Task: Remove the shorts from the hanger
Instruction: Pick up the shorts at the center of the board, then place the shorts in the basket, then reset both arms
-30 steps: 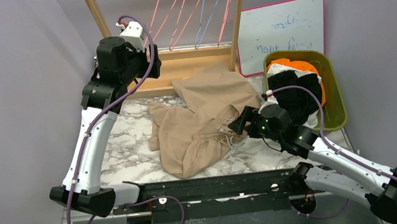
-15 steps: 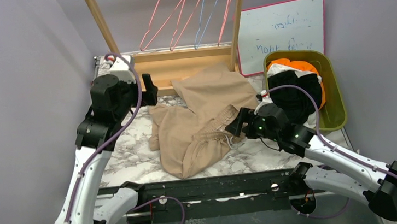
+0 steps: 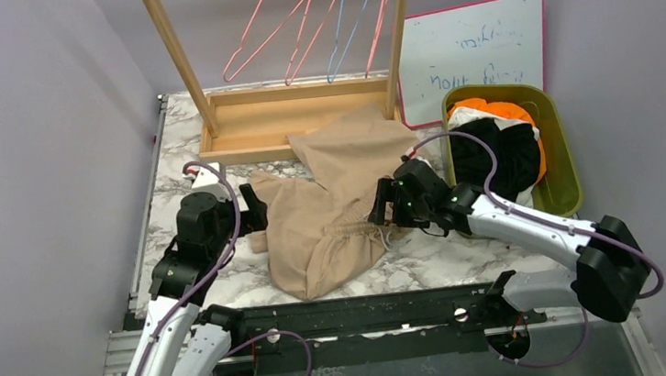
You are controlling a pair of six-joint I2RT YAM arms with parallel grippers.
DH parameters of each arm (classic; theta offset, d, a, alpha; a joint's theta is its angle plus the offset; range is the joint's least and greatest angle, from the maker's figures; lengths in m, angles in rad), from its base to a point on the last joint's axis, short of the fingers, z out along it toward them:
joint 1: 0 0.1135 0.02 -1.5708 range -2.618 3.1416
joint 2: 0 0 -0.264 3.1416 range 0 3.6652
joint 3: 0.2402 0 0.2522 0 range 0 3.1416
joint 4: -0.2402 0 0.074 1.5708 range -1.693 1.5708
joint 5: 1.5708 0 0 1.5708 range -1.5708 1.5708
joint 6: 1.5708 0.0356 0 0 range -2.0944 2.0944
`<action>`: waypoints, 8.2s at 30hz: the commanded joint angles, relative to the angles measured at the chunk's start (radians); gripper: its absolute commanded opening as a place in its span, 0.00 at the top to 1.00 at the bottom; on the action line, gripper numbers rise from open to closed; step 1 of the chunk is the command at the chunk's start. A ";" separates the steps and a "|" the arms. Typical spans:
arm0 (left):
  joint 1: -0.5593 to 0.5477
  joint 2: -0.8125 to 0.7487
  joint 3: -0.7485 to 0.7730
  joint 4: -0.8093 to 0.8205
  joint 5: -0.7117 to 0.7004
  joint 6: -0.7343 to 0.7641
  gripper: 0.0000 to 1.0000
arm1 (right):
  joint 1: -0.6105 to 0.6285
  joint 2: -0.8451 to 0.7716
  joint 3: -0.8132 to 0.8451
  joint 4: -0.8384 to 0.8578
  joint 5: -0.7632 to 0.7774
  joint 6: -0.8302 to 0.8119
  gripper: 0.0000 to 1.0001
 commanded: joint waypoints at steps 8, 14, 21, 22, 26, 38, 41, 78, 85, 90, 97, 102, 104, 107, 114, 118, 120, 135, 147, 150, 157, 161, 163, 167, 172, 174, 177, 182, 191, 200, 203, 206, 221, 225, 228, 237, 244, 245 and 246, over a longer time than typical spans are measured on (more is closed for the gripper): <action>0.006 0.001 -0.112 0.168 0.023 -0.010 0.08 | 0.003 0.327 0.162 0.007 0.018 -0.052 0.09; 0.006 0.006 -0.116 0.160 0.011 -0.014 0.08 | 0.022 0.519 0.336 -0.028 0.015 -0.099 0.08; 0.005 0.011 -0.113 0.160 0.006 -0.014 0.08 | 0.082 0.714 0.453 -0.110 0.139 -0.160 0.07; 0.005 0.009 -0.113 0.159 0.003 -0.014 0.08 | 0.106 0.758 0.481 -0.162 0.203 -0.153 0.07; 0.006 -0.005 -0.114 0.156 -0.010 -0.018 0.08 | 0.163 0.881 0.472 -0.232 0.362 -0.152 0.21; 0.006 -0.020 -0.119 0.154 -0.013 -0.026 0.08 | 0.168 0.523 0.169 0.057 0.326 -0.280 0.96; 0.005 -0.023 -0.119 0.153 -0.015 -0.026 0.08 | 0.168 0.285 0.062 0.197 0.254 -0.386 0.99; 0.006 -0.031 -0.120 0.151 -0.029 -0.029 0.08 | 0.327 0.684 0.239 -0.002 0.257 -0.441 0.14; 0.005 -0.028 -0.121 0.151 -0.039 -0.029 0.08 | 0.327 0.680 0.189 0.047 0.320 -0.391 0.65; 0.005 -0.017 -0.119 0.151 -0.036 -0.026 0.08 | 0.327 0.483 0.170 0.029 0.445 -0.370 0.98; 0.007 -0.029 -0.119 0.151 -0.043 -0.027 0.08 | 0.326 -0.019 0.139 0.069 0.498 -0.422 0.99; 0.007 -0.039 -0.120 0.151 -0.043 -0.029 0.08 | 0.326 -0.251 0.190 -0.005 0.618 -0.439 0.99; 0.007 -0.039 -0.121 0.151 -0.042 -0.029 0.08 | 0.326 -0.289 0.237 -0.082 0.692 -0.410 0.99; 0.007 -0.037 -0.121 0.152 -0.038 -0.029 0.08 | 0.326 -0.344 0.287 -0.136 0.758 -0.404 0.99; 0.007 -0.041 -0.121 0.151 -0.037 -0.029 0.08 | 0.326 -0.332 0.441 -0.280 1.004 -0.372 0.99; 0.007 -0.040 -0.121 0.153 -0.036 -0.031 0.08 | 0.326 -0.300 0.512 -0.217 1.156 -0.503 0.99; 0.008 -0.038 -0.121 0.151 -0.036 -0.030 0.08 | 0.326 -0.293 0.522 -0.123 1.217 -0.627 0.99; 0.007 -0.026 -0.121 0.152 -0.029 -0.031 0.08 | 0.291 -0.306 0.572 0.336 1.340 -1.230 0.99; 0.007 -0.036 -0.125 0.152 -0.010 -0.031 0.08 | -0.205 -0.201 0.553 -0.138 1.068 -0.769 0.99; 0.007 -0.036 -0.125 0.152 -0.010 -0.034 0.08 | -0.276 -0.193 0.533 -0.284 0.938 -0.608 0.99; 0.007 -0.038 -0.126 0.154 -0.002 -0.034 0.08 | -0.391 -0.104 0.307 -0.311 0.694 -0.474 0.99; 0.007 -0.039 -0.126 0.154 0.000 -0.032 0.08 | -0.488 -0.016 0.251 -0.260 0.532 -0.432 0.99; 0.007 -0.041 -0.127 0.155 -0.002 -0.032 0.08 | -0.499 0.031 0.231 -0.248 0.516 -0.398 0.99; 0.007 -0.051 -0.128 0.155 -0.003 -0.032 0.08 | -0.571 0.144 0.185 -0.188 0.418 -0.369 0.99; 0.007 -0.051 -0.128 0.154 -0.003 -0.032 0.08 | -0.574 0.174 0.271 -0.281 0.457 -0.341 0.95; 0.007 -0.053 -0.128 0.155 -0.003 -0.032 0.08 | -0.574 0.103 0.288 -0.279 0.465 -0.383 0.75; 0.007 -0.052 -0.128 0.155 -0.007 -0.032 0.08 | -0.575 -0.019 0.322 -0.285 0.463 -0.405 0.48; 0.007 -0.050 -0.128 0.155 -0.005 -0.032 0.08 | -0.575 -0.197 0.355 -0.266 0.455 -0.430 0.17; 0.007 -0.045 -0.128 0.158 0.000 -0.032 0.08 | -0.575 -0.175 0.296 -0.099 0.469 -0.510 0.25; 0.008 -0.045 -0.129 0.158 0.002 -0.032 0.07 | -0.649 0.133 0.294 -0.108 0.303 -0.459 0.34; 0.007 -0.046 -0.130 0.157 0.002 -0.032 0.07 | -0.653 0.184 0.313 -0.160 0.307 -0.443 0.34; 0.007 -0.044 -0.130 0.158 0.003 -0.032 0.07 | -0.653 0.174 0.364 -0.235 0.326 -0.434 0.34; 0.007 -0.053 -0.126 0.165 -0.044 -0.055 0.06 | -0.653 -0.298 0.339 -0.077 -0.208 -0.587 0.17; 0.007 -0.052 -0.111 0.164 -0.120 -0.088 0.03 | -0.653 -0.392 0.277 0.013 -0.447 -0.608 0.11; 0.007 -0.054 -0.082 0.144 -0.205 -0.105 0.01 | -0.653 -0.436 0.247 0.053 -0.534 -0.603 0.01; 0.007 -0.021 0.102 0.038 -0.400 -0.038 0.01 | -0.653 -0.492 0.119 0.044 -0.613 -0.582 0.00; 0.007 -0.001 0.220 -0.025 -0.460 -0.001 0.01 | -0.653 -0.487 0.135 -0.036 -0.409 -0.543 0.00; 0.007 0.005 0.243 -0.040 -0.446 0.002 0.01 | -0.653 -0.492 0.138 -0.034 -0.400 -0.533 0.00; 0.007 0.013 0.269 -0.056 -0.432 0.003 0.01 | -0.653 -0.498 0.141 -0.029 -0.397 -0.523 0.00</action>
